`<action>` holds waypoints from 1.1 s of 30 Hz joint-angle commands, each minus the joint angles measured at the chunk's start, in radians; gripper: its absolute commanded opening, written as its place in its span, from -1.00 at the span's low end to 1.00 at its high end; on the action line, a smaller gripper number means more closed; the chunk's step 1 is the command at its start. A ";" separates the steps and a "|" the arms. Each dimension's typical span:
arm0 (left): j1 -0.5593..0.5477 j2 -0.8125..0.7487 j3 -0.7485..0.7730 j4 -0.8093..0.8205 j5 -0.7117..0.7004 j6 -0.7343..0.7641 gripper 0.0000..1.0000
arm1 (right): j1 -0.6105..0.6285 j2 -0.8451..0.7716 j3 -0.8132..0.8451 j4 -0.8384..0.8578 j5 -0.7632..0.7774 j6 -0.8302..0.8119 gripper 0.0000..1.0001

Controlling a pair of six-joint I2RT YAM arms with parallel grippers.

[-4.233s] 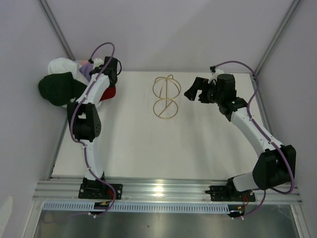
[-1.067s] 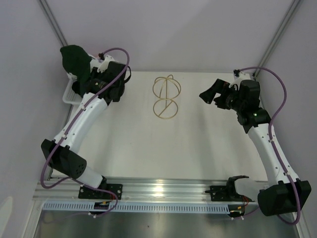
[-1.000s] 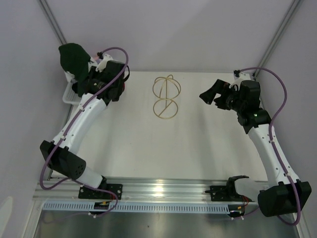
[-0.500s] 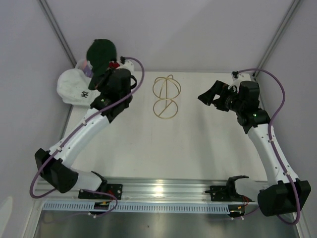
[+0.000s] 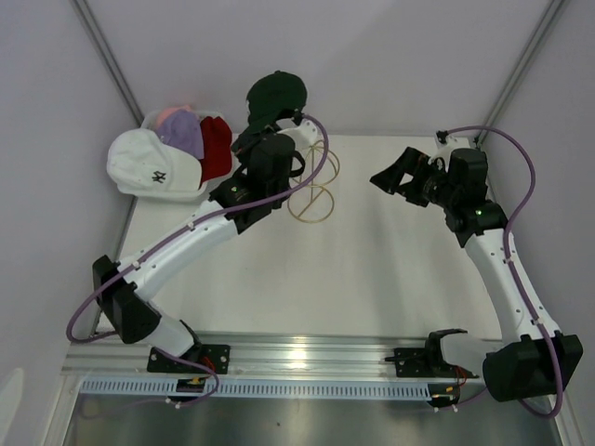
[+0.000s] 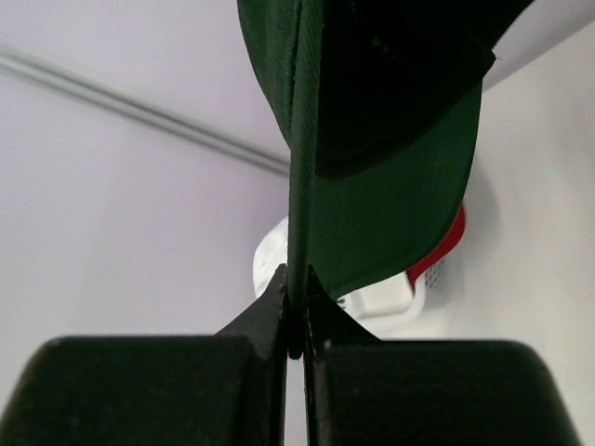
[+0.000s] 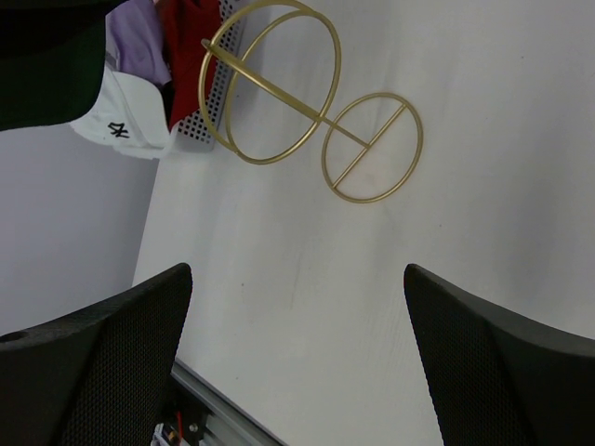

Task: Stack the hats

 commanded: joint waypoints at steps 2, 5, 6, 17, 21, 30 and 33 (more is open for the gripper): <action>-0.027 0.095 0.172 -0.009 0.057 -0.033 -0.98 | -0.005 -0.052 -0.005 0.053 -0.050 0.028 0.99; -0.040 0.173 0.282 -0.045 0.061 0.009 -0.99 | 0.001 -0.084 -0.046 0.127 -0.055 -0.041 0.99; -0.044 0.192 0.296 -0.029 0.060 0.034 -0.99 | 0.007 -0.089 -0.055 0.174 -0.052 -0.073 0.99; -0.104 0.357 0.592 -0.221 0.143 -0.099 -0.99 | 0.158 0.068 -0.106 0.541 0.295 -0.348 0.99; -0.110 0.356 0.585 -0.247 0.163 -0.116 -0.99 | 0.156 0.149 -0.072 0.635 0.307 -0.357 0.99; -0.110 0.356 0.554 -0.258 0.170 -0.135 -0.99 | 0.199 0.316 0.037 0.814 0.298 -0.244 0.99; -0.110 0.359 0.551 -0.262 0.176 -0.142 -0.99 | 0.230 0.347 0.053 0.883 0.349 -0.235 0.99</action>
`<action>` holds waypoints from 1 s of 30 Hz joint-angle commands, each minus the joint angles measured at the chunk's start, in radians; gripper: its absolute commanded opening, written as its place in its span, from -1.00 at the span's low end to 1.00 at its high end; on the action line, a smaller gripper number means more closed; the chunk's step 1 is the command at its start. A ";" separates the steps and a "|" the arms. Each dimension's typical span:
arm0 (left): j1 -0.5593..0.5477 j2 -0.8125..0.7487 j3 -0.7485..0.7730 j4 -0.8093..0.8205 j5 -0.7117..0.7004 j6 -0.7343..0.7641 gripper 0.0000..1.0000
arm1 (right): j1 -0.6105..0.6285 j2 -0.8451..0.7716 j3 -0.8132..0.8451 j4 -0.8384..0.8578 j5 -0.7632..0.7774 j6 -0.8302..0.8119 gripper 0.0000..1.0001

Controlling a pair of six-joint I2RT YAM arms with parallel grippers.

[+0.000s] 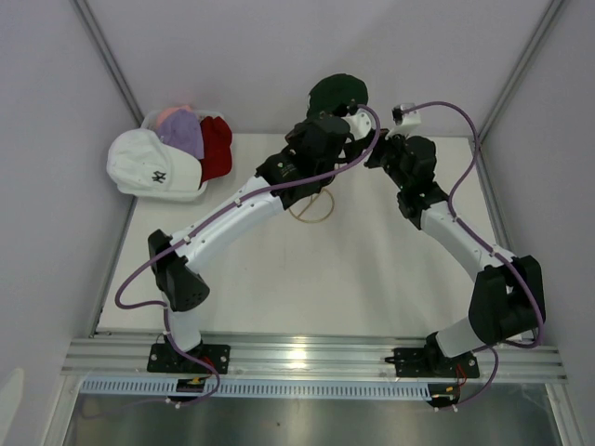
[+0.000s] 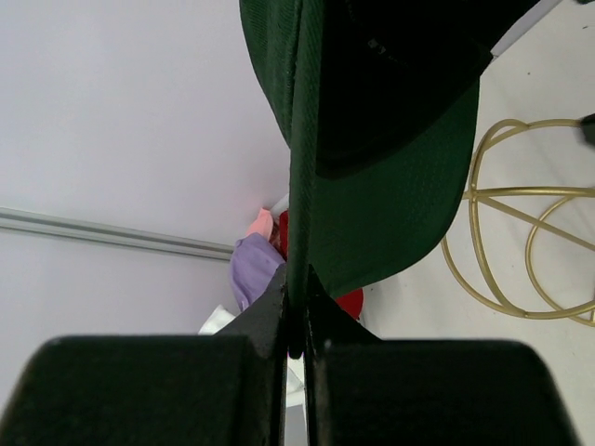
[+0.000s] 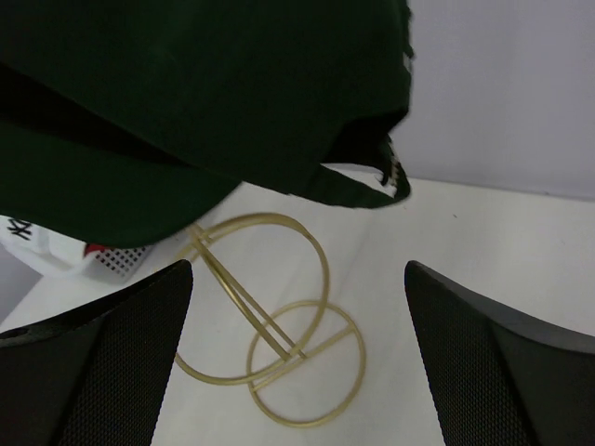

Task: Stack the hats

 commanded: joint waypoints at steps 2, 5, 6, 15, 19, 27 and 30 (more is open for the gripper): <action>-0.003 -0.019 0.012 0.016 0.014 -0.041 -0.99 | 0.041 0.042 0.093 0.169 0.050 0.036 0.99; 0.000 -0.023 0.012 0.005 0.014 -0.051 -0.99 | 0.064 0.072 0.125 0.188 0.116 0.027 0.99; 0.002 -0.026 0.011 -0.001 0.014 -0.054 -0.99 | 0.073 0.088 0.133 0.189 0.148 0.013 0.99; 0.039 -0.173 -0.190 0.095 0.023 -0.019 -0.99 | 0.060 0.140 0.221 0.128 0.397 -0.118 0.99; 0.054 -0.246 -0.384 0.353 -0.015 0.163 -0.99 | 0.029 0.146 0.241 0.073 0.301 -0.119 0.99; 0.100 -0.355 -0.620 0.791 0.055 0.464 -0.99 | 0.003 0.151 0.234 0.010 0.284 -0.142 0.99; 0.103 -0.379 -0.698 0.870 0.107 0.522 -0.99 | -0.008 0.163 0.236 0.005 0.267 -0.113 0.99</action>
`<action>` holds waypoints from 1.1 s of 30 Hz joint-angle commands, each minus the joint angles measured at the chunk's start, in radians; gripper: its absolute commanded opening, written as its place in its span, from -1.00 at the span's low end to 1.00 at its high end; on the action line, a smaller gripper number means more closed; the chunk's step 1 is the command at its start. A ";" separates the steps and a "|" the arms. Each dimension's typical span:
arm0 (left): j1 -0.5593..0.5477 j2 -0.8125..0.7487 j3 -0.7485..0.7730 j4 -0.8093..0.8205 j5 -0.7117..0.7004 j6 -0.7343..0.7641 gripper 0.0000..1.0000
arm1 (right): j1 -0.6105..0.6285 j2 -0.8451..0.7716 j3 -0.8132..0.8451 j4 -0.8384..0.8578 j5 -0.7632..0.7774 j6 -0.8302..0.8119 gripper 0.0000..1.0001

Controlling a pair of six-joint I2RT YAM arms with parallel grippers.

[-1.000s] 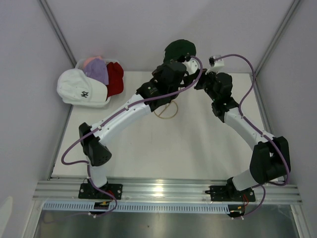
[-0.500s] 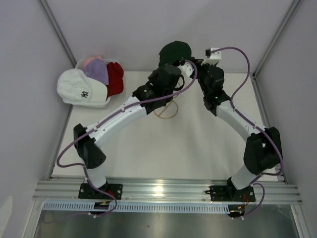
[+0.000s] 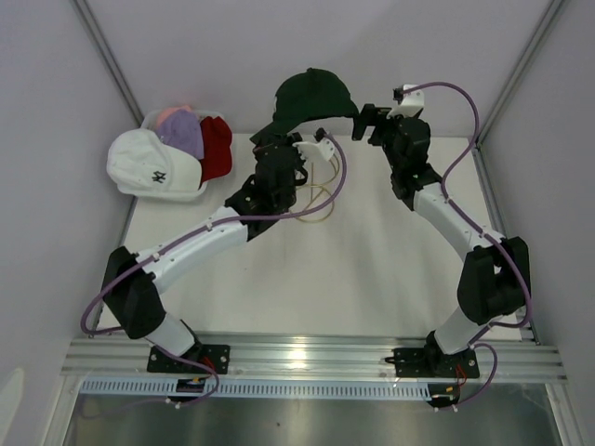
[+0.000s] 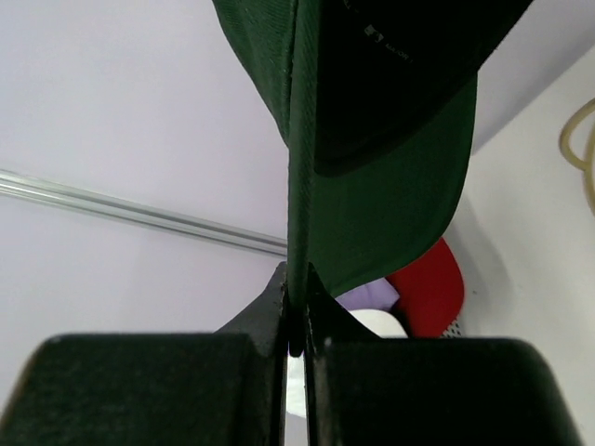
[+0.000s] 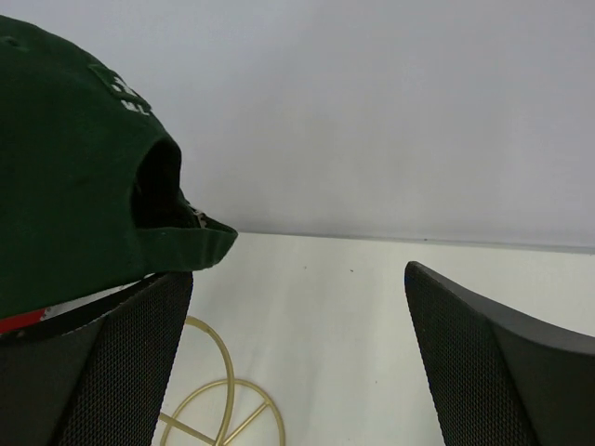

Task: Stack the hats

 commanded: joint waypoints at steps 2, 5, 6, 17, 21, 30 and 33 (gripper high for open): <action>0.007 -0.082 -0.116 0.306 0.078 0.183 -0.99 | -0.021 0.032 0.035 -0.001 -0.042 0.019 0.99; 0.013 -0.076 -0.239 0.456 0.095 0.271 -0.99 | -0.032 0.051 0.025 -0.013 -0.079 0.046 0.99; 0.016 -0.074 -0.259 0.505 0.101 0.285 -0.99 | -0.035 0.055 0.022 -0.024 -0.090 0.057 0.99; -0.002 -0.117 -0.411 0.464 0.052 0.161 -0.99 | -0.039 0.015 -0.102 -0.019 -0.113 0.114 0.99; -0.034 -0.109 -0.397 0.413 0.024 0.092 -0.99 | -0.039 0.014 -0.107 -0.045 -0.110 0.131 0.99; -0.113 -0.018 -0.500 0.554 -0.104 0.079 -0.99 | -0.041 0.000 -0.153 -0.093 -0.069 0.214 0.99; -0.113 0.058 -0.522 0.668 -0.152 0.102 -0.99 | -0.044 -0.011 -0.153 -0.109 -0.064 0.212 0.99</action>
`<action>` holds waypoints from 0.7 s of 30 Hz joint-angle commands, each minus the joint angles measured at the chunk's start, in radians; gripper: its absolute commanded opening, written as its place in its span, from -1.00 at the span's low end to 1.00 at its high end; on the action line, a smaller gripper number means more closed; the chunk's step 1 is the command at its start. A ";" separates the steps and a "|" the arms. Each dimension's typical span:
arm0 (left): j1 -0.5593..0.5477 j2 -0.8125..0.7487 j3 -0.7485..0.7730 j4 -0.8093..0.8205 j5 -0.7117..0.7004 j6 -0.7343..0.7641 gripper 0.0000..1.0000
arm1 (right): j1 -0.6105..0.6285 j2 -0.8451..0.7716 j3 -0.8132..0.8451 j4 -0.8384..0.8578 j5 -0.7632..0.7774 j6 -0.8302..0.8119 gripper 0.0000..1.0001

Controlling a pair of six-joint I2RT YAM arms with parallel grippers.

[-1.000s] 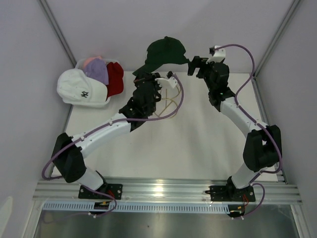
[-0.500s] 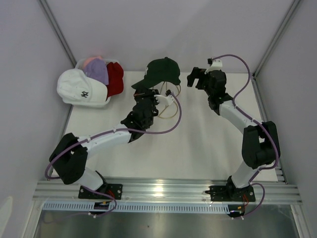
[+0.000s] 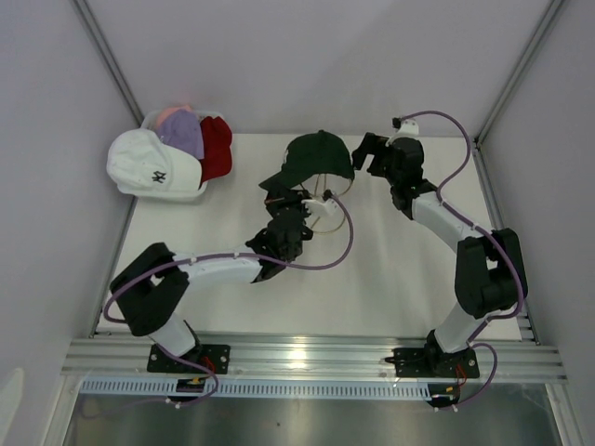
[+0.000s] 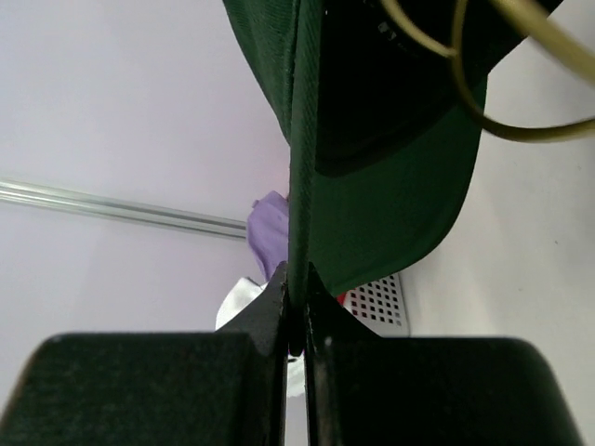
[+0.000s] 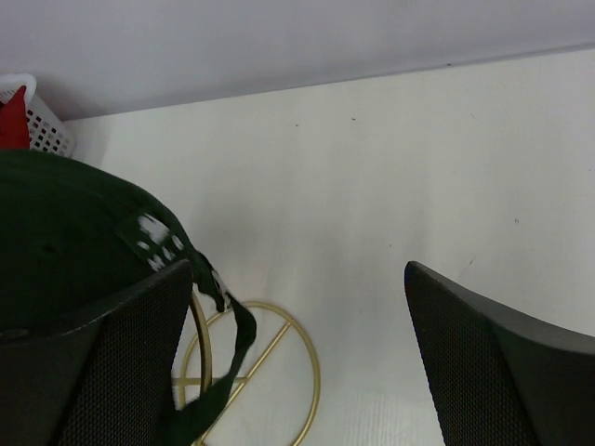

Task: Stack the hats

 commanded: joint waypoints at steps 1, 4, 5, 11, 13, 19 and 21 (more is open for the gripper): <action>-0.003 0.089 -0.021 0.180 -0.088 0.009 -0.98 | -0.007 -0.056 0.005 -0.013 0.034 0.031 0.99; -0.017 0.158 -0.013 0.448 -0.100 0.133 -0.99 | -0.012 -0.052 0.047 -0.104 0.087 0.083 0.99; -0.021 0.172 -0.007 0.541 -0.099 0.186 -0.99 | -0.014 -0.049 0.059 -0.170 0.126 0.098 0.99; -0.048 0.244 -0.004 0.892 -0.056 0.427 -0.99 | -0.023 -0.056 0.025 -0.223 0.167 0.168 0.99; -0.057 0.259 -0.022 0.949 -0.047 0.455 -0.99 | -0.030 -0.057 0.022 -0.218 0.142 0.177 0.99; -0.101 0.287 -0.089 0.956 -0.044 0.425 -0.99 | -0.044 -0.056 0.036 -0.237 0.125 0.183 0.99; -0.115 0.290 -0.099 0.956 -0.065 0.412 -0.99 | -0.052 -0.066 0.033 -0.270 0.128 0.178 0.99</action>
